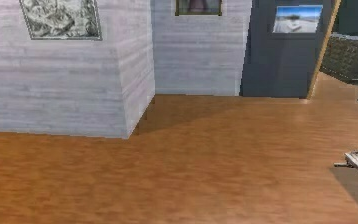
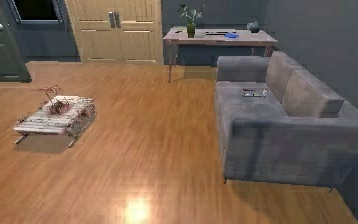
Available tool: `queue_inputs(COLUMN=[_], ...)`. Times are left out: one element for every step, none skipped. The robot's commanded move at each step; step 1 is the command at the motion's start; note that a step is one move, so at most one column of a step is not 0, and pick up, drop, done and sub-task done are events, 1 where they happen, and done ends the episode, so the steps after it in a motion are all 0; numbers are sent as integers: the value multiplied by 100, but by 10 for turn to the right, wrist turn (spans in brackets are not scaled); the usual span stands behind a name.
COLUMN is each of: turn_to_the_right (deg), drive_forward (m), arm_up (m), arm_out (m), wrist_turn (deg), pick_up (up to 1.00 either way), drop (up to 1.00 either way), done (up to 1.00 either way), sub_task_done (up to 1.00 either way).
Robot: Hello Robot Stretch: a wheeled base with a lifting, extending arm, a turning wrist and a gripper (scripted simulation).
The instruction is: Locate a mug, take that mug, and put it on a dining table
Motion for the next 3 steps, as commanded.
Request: queue_inputs(turn_to_the_right=[450,450,270], drive_forward=[0,0,0], arm_up=[0,0,0], arm_out=[0,0,0], wrist_turn=[0,0,0], pick_up=[0,0,0], drop=[0,0,0], done=[0,0,0], sub_task_done=[0,0,0])
